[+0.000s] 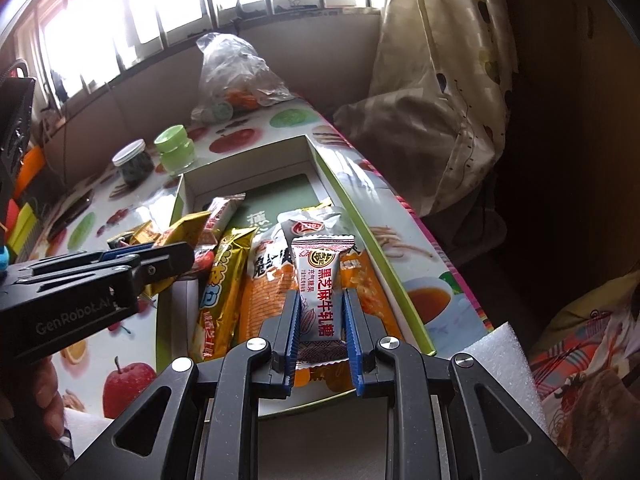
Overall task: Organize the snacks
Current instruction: 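Lower both items into the green box and open both tools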
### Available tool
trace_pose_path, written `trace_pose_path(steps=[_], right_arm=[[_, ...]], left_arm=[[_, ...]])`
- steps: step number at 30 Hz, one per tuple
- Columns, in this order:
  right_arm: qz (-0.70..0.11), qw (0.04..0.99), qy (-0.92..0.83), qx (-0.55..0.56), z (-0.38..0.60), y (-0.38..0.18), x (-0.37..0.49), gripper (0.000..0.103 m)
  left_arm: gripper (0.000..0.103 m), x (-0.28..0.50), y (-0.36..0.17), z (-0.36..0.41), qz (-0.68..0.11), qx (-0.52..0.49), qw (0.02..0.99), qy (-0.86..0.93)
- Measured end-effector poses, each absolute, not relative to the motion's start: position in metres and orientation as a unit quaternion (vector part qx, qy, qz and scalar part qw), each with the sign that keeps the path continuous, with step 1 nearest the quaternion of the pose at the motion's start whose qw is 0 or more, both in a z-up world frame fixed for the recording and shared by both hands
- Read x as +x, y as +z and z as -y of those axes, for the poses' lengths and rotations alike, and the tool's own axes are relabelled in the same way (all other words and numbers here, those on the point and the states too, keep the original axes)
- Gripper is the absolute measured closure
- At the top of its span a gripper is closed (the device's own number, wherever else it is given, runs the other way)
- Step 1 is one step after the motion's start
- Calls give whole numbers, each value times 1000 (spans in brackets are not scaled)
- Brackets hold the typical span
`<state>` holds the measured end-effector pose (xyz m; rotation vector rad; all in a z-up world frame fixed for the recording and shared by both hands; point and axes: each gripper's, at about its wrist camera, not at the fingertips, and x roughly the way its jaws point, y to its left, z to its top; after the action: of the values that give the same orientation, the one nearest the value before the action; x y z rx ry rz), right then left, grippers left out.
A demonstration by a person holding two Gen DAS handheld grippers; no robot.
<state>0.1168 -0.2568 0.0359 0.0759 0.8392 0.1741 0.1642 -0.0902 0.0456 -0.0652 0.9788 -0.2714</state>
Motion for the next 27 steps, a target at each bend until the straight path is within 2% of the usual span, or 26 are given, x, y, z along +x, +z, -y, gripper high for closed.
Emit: trace_pose_path(steps=[11,23,27], right_arm=[[-402,909,102,42,254,35,116,83],[-403,908,107,31,248,35,114,75],[-403,909,103,29,249,35,113,70]], left_arm=[[77,164,43,92,-470,-36,871,-136],[73,164,41,93,-473,-36,869,-139],[65,162,43,94,-471,-40,869,-145]])
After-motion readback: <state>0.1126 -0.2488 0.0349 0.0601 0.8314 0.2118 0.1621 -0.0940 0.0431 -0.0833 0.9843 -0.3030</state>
